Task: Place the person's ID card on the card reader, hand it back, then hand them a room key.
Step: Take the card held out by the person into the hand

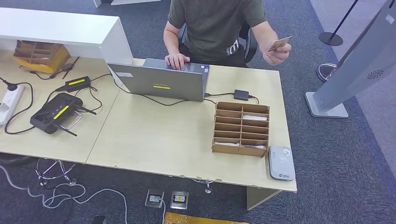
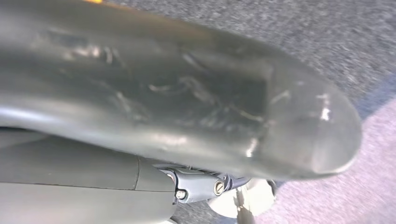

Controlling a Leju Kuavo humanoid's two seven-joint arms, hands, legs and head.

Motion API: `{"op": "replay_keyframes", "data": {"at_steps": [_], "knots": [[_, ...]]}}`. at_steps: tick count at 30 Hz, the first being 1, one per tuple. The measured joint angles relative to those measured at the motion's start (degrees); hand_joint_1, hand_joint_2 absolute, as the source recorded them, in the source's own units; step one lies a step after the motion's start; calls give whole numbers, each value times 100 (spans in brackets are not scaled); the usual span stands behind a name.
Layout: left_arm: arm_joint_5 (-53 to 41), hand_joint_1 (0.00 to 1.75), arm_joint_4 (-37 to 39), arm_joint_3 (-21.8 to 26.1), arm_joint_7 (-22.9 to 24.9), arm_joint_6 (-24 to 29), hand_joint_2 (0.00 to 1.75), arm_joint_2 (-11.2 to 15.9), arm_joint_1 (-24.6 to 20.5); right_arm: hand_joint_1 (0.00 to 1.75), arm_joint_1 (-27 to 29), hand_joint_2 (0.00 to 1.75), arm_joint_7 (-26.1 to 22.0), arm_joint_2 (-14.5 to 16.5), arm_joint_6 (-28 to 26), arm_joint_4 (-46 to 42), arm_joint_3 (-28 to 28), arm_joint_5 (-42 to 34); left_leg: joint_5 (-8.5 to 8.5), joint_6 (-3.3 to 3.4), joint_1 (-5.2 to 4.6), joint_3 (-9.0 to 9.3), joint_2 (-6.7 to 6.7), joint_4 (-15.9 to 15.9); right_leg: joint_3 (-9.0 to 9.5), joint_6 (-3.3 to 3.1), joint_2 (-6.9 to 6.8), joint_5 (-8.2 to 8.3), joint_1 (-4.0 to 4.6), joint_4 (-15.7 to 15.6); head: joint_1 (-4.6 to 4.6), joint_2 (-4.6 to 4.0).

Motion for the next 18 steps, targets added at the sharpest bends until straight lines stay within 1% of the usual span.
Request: {"op": "replay_keyframes", "data": {"at_steps": [4,7,10,12,13,14,15,16,17,18], "knots": [[3,0,0,38,-2,-13,0,-9,1,0,46,0,-103,-115,3,-86,-136,-4,0,0,0,0,0,0,0,0,0,0,0,0,1,0],[10,0,1,48,-7,-19,0,-10,6,0,91,0,-436,-223,32,-176,-285,-15,0,0,-2,-1,0,0,1,0,-1,0,-2,1,-1,0],[43,0,2,61,-49,-25,0,-9,21,0,151,0,-942,-513,34,-338,-542,-13,0,1,-4,-2,-2,0,1,1,-3,0,-4,1,1,0],[65,0,3,94,-80,-31,0,-8,39,0,229,0,-1162,-744,12,-524,-812,64,0,1,-5,-7,-5,0,3,1,-7,1,-5,0,1,0],[73,0,4,118,-92,-34,0,-8,49,0,268,0,-1206,-863,5,-648,-996,221,0,1,-6,-11,-6,0,4,2,-9,1,-5,0,1,0],[78,0,4,137,-98,-39,0,-8,55,0,301,0,-1171,-967,2,-775,-1206,533,0,1,-6,-15,-6,0,4,3,-10,2,-6,0,1,0],[83,0,4,152,-101,-44,0,-8,59,0,323,0,-1025,-1069,1,-918,-1482,1080,0,1,-6,-18,-5,0,5,5,-8,3,-7,1,-1,0],[85,0,4,160,-102,-49,0,-9,60,0,347,0,-769,-1141,1,-1066,-1796,1893,0,2,-6,-22,-5,-1,7,6,-9,4,-6,2,-1,0],[91,0,4,167,-102,-46,0,-10,60,0,383,0,-378,-1175,2,-1254,-2181,2949,1,4,-5,-51,-14,-4,15,7,-18,4,-5,4,-2,0],[98,0,4,175,-102,-36,0,-13,56,0,431,0,166,-1156,3,-1514,-2645,4175,0,4,-1,-79,-33,-6,25,6,-35,3,0,5,-1,0]]}}
